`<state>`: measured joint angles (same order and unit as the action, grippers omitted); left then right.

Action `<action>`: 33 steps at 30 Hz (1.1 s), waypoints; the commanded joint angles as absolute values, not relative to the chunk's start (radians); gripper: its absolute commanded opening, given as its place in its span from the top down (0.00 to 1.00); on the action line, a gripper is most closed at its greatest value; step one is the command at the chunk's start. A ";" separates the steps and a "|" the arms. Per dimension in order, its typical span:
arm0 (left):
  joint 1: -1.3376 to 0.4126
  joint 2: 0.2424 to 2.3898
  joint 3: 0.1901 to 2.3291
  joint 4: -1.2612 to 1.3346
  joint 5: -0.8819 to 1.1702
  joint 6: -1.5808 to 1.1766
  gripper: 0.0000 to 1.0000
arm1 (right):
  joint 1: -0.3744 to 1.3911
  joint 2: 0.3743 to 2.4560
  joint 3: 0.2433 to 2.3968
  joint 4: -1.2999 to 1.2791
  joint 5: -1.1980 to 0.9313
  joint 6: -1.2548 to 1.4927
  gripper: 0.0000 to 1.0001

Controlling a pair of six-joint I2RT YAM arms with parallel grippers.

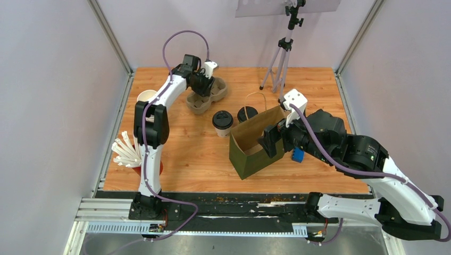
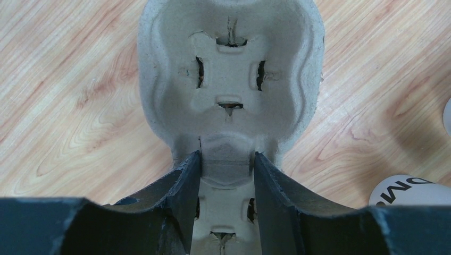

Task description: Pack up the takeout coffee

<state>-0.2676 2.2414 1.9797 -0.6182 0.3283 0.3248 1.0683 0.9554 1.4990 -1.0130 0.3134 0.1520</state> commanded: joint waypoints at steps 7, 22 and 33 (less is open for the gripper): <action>-0.264 2.201 2.053 -0.657 0.357 0.345 0.54 | 1.071 0.960 1.527 -1.000 0.320 0.146 0.00; -0.263 2.217 2.045 -0.649 0.357 0.342 0.59 | 1.072 0.940 1.522 -1.005 0.325 0.149 0.00; -0.263 2.199 2.049 -0.642 0.335 0.333 0.62 | 1.072 0.940 1.514 -1.003 0.327 0.147 0.00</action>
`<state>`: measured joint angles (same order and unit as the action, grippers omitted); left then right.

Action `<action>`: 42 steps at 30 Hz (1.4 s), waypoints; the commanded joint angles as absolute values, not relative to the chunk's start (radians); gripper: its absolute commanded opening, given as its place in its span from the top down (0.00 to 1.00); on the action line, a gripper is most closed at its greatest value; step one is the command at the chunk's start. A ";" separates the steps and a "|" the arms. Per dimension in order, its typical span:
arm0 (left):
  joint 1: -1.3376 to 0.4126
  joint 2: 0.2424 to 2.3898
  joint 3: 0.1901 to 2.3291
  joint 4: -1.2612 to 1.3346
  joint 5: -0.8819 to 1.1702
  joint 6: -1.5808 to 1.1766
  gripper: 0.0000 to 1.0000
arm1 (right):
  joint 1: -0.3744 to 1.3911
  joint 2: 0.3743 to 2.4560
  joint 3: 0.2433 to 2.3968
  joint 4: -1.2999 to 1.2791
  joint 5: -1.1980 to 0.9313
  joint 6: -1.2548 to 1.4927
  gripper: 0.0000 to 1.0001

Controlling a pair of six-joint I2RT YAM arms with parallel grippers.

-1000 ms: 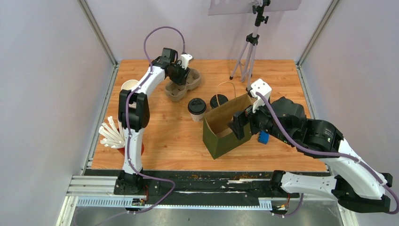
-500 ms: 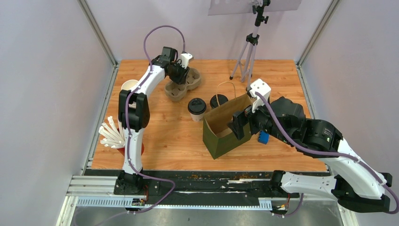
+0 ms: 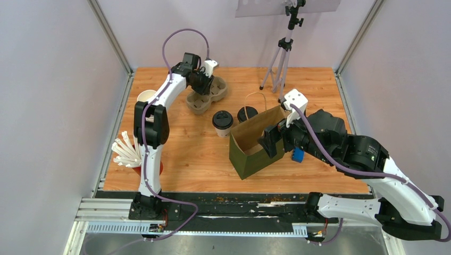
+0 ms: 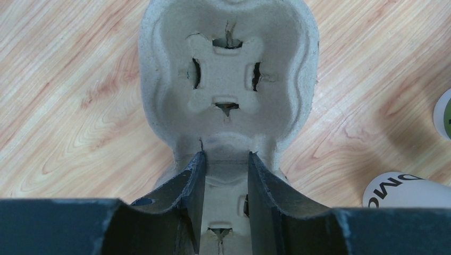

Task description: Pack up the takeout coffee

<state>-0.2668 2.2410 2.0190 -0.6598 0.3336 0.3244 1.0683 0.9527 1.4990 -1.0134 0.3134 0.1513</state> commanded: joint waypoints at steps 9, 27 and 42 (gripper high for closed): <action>-0.263 2.182 2.086 -0.667 0.302 0.319 0.65 | 1.072 0.935 1.509 -1.000 0.324 0.156 0.00; -0.264 2.072 2.088 -0.707 0.309 0.200 0.65 | 1.072 0.922 1.488 -0.980 0.311 0.186 0.00; -0.301 1.845 2.044 -0.830 0.437 0.015 0.66 | 1.071 0.952 1.480 -1.005 0.552 0.477 0.01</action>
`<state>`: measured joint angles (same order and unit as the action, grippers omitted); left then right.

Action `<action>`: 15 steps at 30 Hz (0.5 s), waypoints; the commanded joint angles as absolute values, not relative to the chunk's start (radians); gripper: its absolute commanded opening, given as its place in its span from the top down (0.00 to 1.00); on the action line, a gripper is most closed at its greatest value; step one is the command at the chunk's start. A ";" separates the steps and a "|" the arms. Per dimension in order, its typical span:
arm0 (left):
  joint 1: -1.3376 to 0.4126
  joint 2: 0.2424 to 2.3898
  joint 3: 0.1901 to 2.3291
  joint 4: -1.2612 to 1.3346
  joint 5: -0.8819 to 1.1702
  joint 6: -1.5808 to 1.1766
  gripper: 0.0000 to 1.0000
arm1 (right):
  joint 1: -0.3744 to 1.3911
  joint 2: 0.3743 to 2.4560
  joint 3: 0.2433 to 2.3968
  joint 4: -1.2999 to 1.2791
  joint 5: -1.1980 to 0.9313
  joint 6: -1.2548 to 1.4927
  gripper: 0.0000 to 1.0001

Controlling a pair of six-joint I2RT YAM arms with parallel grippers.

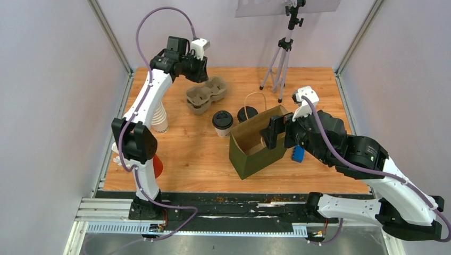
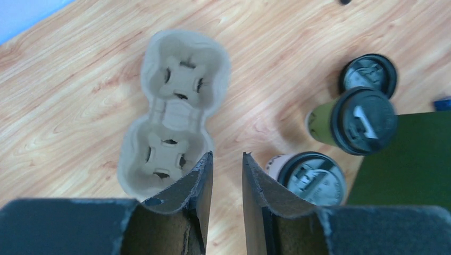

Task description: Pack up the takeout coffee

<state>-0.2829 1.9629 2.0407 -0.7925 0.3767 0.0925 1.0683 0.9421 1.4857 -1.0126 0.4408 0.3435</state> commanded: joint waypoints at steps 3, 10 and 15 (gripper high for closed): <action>-0.318 1.782 1.994 -0.825 0.431 0.007 0.63 | 1.071 0.949 1.464 -0.997 0.546 0.524 0.02; -0.335 1.751 1.869 -0.721 0.300 0.129 0.45 | 1.071 0.887 1.412 -0.903 0.400 0.500 0.03; -0.336 1.847 1.912 -0.675 0.225 0.215 0.36 | 1.072 0.886 1.424 -0.922 0.379 0.449 0.03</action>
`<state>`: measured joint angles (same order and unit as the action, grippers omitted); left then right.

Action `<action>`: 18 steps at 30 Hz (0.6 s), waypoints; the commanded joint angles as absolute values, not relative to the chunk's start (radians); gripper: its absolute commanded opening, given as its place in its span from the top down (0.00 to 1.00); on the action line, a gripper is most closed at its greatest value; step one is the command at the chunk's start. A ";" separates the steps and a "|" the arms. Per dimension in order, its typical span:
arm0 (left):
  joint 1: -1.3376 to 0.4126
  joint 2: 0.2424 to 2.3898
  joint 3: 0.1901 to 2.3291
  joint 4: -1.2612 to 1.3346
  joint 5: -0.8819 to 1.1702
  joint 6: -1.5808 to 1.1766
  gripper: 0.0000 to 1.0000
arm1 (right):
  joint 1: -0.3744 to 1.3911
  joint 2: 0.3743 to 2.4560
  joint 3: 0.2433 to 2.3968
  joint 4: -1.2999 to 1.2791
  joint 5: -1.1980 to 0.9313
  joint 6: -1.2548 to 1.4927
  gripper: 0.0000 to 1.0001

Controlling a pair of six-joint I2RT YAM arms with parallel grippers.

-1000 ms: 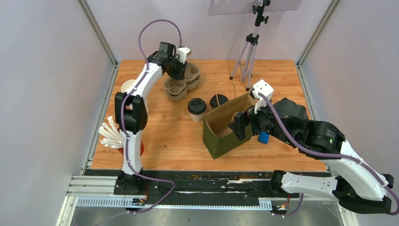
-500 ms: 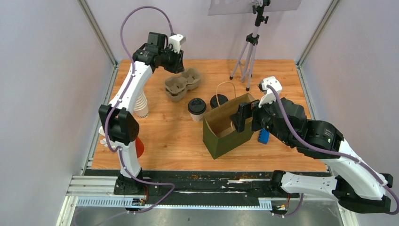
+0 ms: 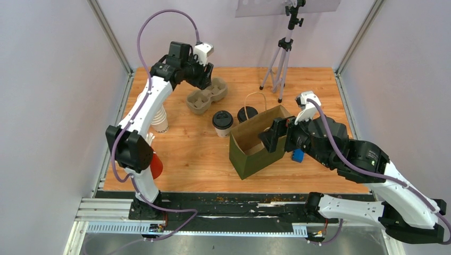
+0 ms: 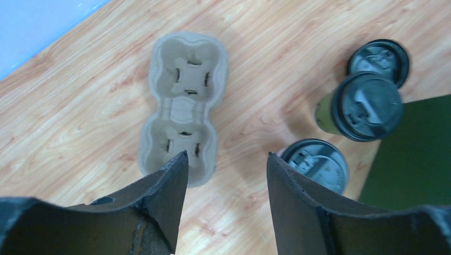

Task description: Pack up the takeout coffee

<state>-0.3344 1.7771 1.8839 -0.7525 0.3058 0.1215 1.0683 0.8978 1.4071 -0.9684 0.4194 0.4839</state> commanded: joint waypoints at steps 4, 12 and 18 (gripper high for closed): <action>-0.334 1.933 1.961 -0.668 0.189 0.265 0.31 | 1.072 0.890 1.438 -0.933 0.381 0.413 0.03; -0.304 2.078 2.025 -0.690 0.237 0.319 0.31 | 1.072 0.893 1.451 -0.931 0.376 0.405 0.03; -0.291 2.134 2.023 -0.675 0.228 0.345 0.33 | 1.071 0.901 1.458 -0.944 0.350 0.409 0.03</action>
